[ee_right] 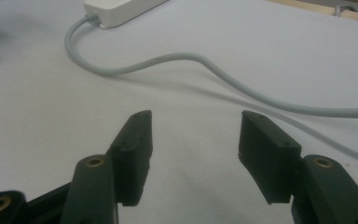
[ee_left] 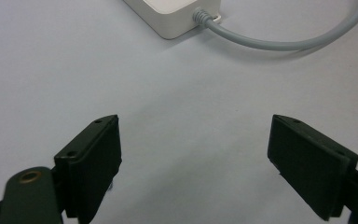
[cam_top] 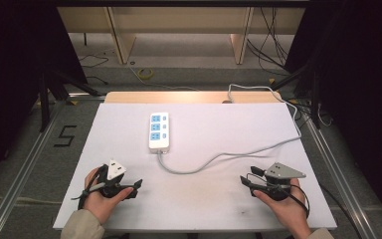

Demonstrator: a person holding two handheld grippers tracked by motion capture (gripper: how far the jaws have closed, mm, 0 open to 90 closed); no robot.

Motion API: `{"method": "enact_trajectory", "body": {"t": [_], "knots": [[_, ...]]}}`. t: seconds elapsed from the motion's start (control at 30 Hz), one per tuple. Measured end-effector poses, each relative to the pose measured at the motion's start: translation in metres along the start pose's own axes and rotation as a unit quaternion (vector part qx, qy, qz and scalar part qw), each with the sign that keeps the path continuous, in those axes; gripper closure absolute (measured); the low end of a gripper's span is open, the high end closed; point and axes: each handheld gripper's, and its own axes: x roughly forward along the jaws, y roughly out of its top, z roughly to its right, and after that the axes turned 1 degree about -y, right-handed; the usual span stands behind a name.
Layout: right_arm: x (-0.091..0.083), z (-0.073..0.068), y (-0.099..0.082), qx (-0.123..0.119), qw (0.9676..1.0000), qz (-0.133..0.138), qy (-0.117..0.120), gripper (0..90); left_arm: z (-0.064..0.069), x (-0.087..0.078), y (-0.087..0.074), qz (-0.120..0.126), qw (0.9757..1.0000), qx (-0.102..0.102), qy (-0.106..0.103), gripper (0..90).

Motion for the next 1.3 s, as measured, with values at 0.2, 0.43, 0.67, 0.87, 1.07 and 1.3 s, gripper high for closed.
{"method": "enact_trajectory", "body": {"t": [0.2,0.43,0.67,0.87,1.07,1.3], "knots": [[0.002,-0.004,0.004,-0.013,0.9998,-0.011,0.002,54.3,-0.001,0.0,-0.002,-0.002,1.0,-0.003,-0.002,17.4],[0.001,-0.007,0.009,-0.021,0.9997,-0.008,0.004,68.2,-0.001,0.002,-0.001,-0.004,1.0,-0.003,-0.007,17.4],[0.004,-0.012,0.019,-0.052,0.9983,-0.027,-0.005,90.0,0.0,0.004,0.0,-0.002,0.9999,-0.002,-0.011,17.4],[0.009,-0.017,0.032,-0.059,0.9977,-0.035,-0.002,90.0,-0.001,0.004,0.0,0.0,0.9999,-0.007,-0.011,17.4],[0.02,-0.027,0.047,-0.069,0.9964,-0.05,0.004,90.0,-0.001,0.005,0.002,0.0,0.9998,-0.008,-0.016,17.6],[0.031,-0.031,0.058,-0.071,0.9953,-0.065,0.005,90.0,-0.001,0.007,0.003,0.001,0.9998,-0.011,-0.018,17.8]]}}
